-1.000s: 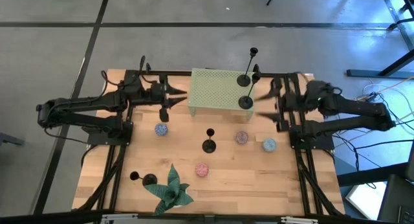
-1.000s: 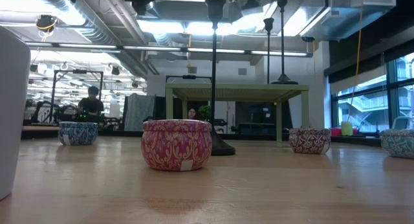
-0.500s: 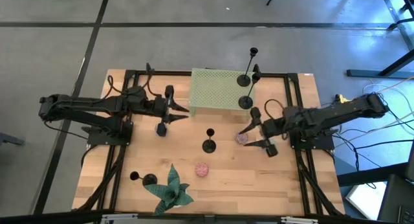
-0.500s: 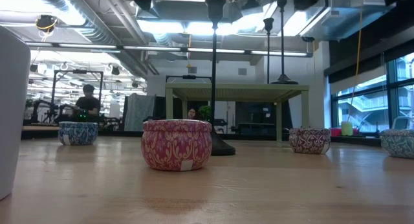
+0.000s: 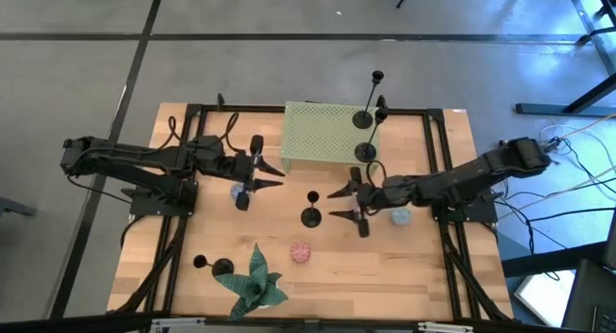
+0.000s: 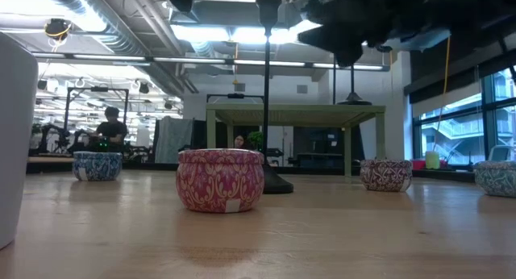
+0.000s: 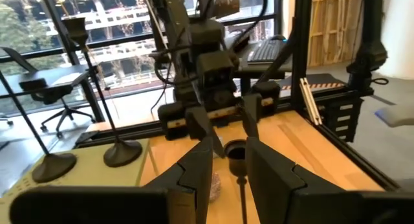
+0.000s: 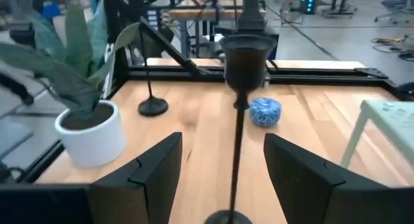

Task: Pick & Place candle stick holders
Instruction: Put the black candle holder on the shelf

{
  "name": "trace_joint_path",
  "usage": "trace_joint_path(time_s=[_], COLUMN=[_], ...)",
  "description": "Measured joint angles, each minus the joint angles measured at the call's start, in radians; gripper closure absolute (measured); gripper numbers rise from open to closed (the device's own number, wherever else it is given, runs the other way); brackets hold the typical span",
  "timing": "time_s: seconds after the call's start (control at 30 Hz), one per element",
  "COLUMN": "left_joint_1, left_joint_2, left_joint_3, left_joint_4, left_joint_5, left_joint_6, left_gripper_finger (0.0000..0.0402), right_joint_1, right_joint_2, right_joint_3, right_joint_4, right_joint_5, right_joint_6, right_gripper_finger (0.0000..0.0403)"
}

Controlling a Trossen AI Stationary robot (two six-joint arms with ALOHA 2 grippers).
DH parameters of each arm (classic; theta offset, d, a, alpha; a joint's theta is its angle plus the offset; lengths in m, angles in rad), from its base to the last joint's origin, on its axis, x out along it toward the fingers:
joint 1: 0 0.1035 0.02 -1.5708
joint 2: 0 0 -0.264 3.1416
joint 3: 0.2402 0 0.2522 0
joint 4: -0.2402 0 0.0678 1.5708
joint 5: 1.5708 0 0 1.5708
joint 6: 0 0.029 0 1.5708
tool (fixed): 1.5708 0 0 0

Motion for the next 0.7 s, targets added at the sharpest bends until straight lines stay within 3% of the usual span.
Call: trace_joint_path(time_s=[0.2, 0.47, 0.7], left_joint_1=[0.0, 0.0, 0.0], left_joint_2=[0.0, 0.0, 0.0], left_joint_3=[0.0, 0.0, 0.0], left_joint_4=[-0.025, -0.055, -0.102], left_joint_5=[-0.005, -0.005, -0.005], left_joint_6=[0.021, 0.025, 0.027], left_gripper_finger=[0.0313, 0.0313, 0.0313], right_joint_1=[0.0, -0.001, -0.001], right_joint_2=[0.134, 0.308, 0.333], right_joint_3=[0.008, 0.179, 0.214], right_joint_4=[0.184, 0.141, 0.089], right_joint_5=[0.041, 0.095, 0.14], right_joint_6=[0.038, 0.025, 0.027], right_gripper_finger=[0.0182, 0.0182, 0.0189])
